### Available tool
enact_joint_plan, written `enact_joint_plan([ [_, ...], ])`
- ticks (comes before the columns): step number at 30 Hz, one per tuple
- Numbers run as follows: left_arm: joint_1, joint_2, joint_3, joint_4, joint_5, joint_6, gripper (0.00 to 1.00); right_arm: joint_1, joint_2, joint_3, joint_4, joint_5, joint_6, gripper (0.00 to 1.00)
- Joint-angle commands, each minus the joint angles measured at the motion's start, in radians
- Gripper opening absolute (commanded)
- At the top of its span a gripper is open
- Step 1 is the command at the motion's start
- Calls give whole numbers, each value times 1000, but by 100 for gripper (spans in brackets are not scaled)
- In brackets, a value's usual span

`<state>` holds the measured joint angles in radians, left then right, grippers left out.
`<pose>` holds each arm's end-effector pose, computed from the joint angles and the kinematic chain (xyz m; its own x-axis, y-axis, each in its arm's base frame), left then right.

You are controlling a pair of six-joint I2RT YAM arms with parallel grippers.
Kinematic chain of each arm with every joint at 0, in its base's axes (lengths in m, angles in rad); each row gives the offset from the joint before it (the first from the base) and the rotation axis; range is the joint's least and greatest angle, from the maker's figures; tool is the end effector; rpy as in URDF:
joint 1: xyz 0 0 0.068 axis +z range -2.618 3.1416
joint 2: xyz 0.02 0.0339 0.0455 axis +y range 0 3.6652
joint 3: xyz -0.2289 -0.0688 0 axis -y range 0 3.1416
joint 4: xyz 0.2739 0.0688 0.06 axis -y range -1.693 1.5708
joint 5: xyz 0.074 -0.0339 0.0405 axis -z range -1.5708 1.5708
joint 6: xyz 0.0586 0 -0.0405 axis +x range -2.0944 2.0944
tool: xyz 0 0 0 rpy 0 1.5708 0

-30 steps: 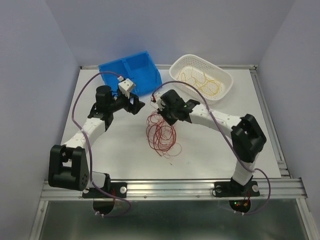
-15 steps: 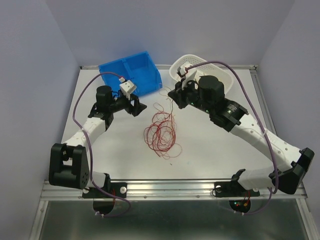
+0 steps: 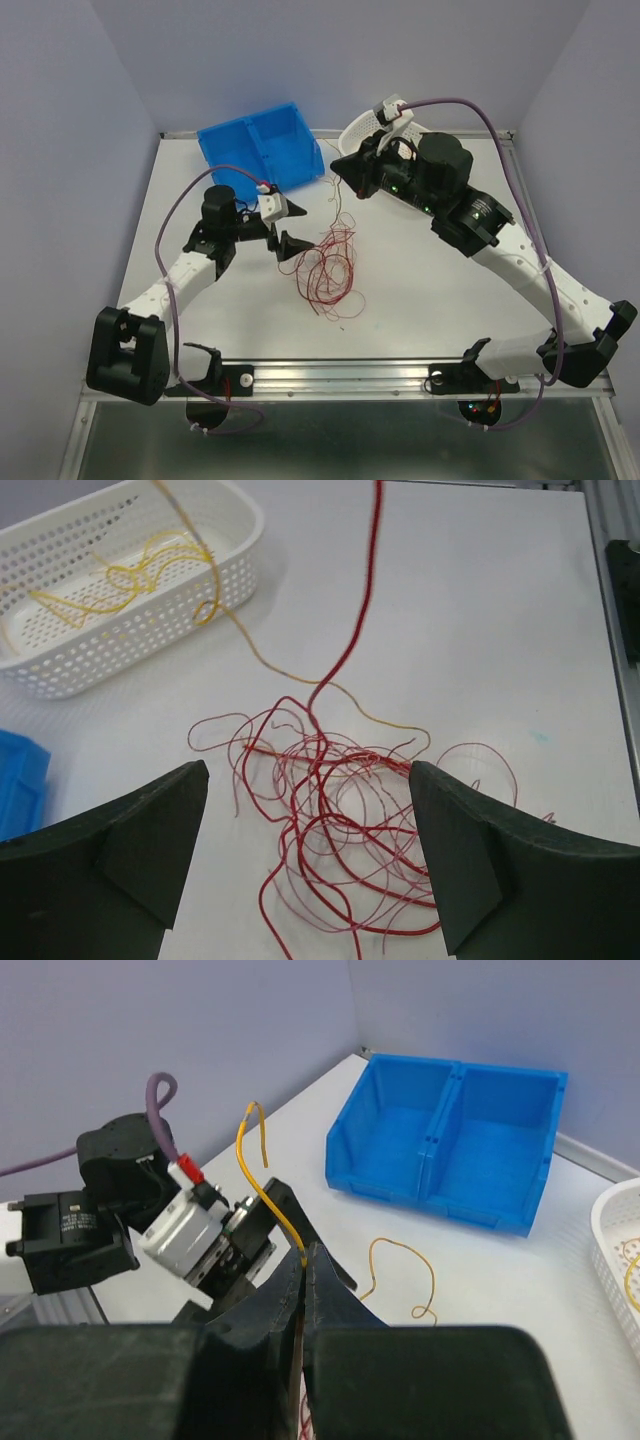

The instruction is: Untangle the cables

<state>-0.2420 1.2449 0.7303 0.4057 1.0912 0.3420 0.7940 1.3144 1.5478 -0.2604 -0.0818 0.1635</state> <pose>0.2935 -0.1260 0.2368 0.2248 0.1039 -0.9688 0.9462 0.2142 0.2425 0.2398 0.2508 0.4531 -0.1437 0.0852 -0.9859 -0.7547 0.6350 0.1649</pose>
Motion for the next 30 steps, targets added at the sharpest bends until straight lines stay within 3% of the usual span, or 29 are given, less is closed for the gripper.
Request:
enact_joint_plan([
  [1, -101, -22, -35, 56, 32, 98, 93, 10, -18, 31, 78, -9, 45, 1],
  [4, -170, 20, -19, 88, -36, 91, 93, 10, -21, 34, 93, -13, 57, 1],
  [10, -252, 188, 84, 140, -131, -14, 82, 10, -46, -26, 147, -1, 80, 1],
  [15, -267, 177, 72, 212, -243, -57, 73, 8, -69, -87, 204, -15, 93, 1],
  [18, -267, 165, 63, 222, -249, -57, 41, 10, -73, -98, 208, -13, 94, 0],
  [19, -266, 163, 61, 220, -254, -60, 26, 11, -73, -98, 208, -12, 94, 1],
  [20, -267, 156, 61, 222, -258, -60, 3, 10, -75, -101, 208, 3, 90, 1],
  [22, -266, 146, 49, 217, -263, -52, 0, 10, -86, -112, 210, 33, 90, 1],
  [25, -264, 105, 32, 162, -277, 3, 0, 10, -130, -155, 211, 123, 80, 20],
  [26, -258, 72, 20, 124, -337, 35, 0, 8, -165, -196, 214, 196, 87, 36],
  [27, -258, 53, 20, 101, -338, 52, 0, 8, -165, -218, 219, 236, 90, 43],
  [30, -229, -19, 11, -23, -364, 110, 0, 8, -245, -294, 236, 383, 105, 52],
])
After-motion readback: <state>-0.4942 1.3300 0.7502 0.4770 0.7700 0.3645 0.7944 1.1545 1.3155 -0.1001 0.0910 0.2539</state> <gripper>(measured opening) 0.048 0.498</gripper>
